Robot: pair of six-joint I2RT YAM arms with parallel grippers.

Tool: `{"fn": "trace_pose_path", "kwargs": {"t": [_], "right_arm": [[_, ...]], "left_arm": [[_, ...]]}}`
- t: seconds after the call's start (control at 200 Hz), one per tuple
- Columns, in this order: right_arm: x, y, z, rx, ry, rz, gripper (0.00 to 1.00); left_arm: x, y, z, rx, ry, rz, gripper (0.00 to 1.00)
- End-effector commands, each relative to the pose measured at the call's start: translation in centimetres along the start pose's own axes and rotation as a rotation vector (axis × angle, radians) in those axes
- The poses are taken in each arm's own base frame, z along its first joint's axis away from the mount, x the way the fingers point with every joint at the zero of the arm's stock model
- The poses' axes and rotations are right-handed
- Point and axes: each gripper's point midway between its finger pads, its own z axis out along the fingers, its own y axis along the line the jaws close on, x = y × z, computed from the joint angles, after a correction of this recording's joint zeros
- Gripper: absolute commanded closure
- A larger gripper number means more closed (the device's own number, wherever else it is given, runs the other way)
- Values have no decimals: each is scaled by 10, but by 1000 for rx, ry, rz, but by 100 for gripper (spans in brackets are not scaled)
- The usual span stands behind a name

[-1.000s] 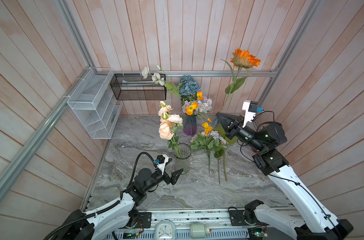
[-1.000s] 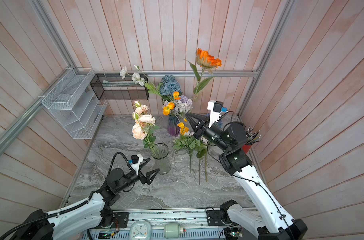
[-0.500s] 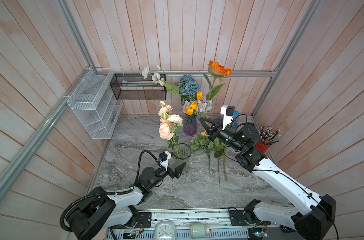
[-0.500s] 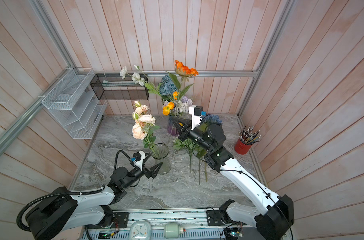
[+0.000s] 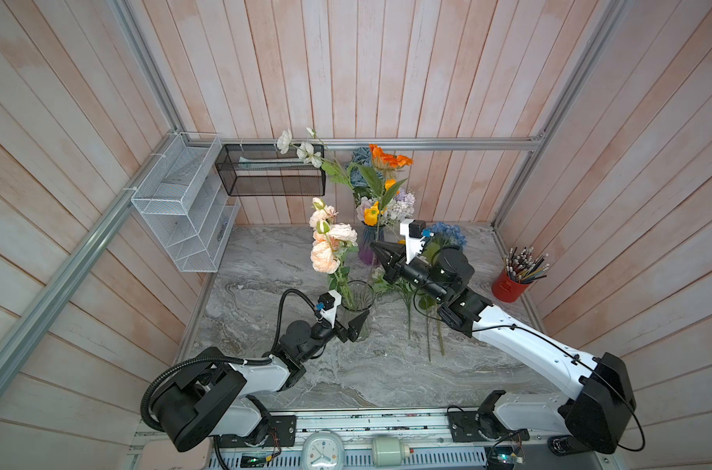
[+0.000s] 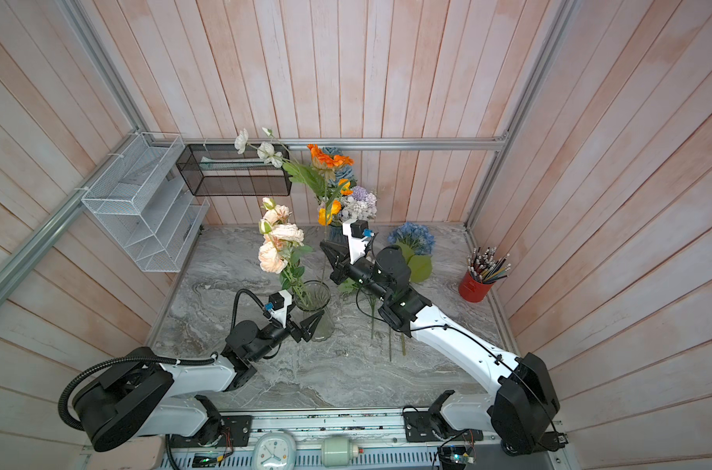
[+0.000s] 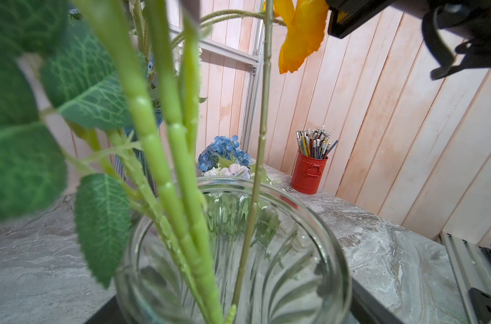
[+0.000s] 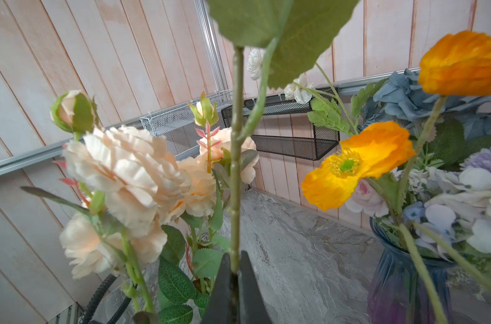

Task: Arrange flowers in a vase
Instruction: Place the flower in the vase.

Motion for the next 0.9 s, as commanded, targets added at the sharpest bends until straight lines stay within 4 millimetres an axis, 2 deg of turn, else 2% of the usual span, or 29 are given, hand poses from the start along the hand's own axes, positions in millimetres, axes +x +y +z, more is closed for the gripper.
{"fn": "trace_pose_path", "kwargs": {"t": [0.0,0.345,0.6,0.755,0.895], "right_arm": [[13,-12,3,55,12,-27,100],[40,-27,14,99,69,-20,100],[72,-22,20,68,125,32,100],[99,-19,17,68,181,50,100],[114,-14,14,59,214,58,99]], "left_arm": [[-15,2,4,-15,-62,23,11],[-6,6,6,-31,-46,41,19],[0,6,7,-31,-17,75,28],[2,6,5,-34,-6,80,34],[3,6,5,-34,0,85,36]]}}
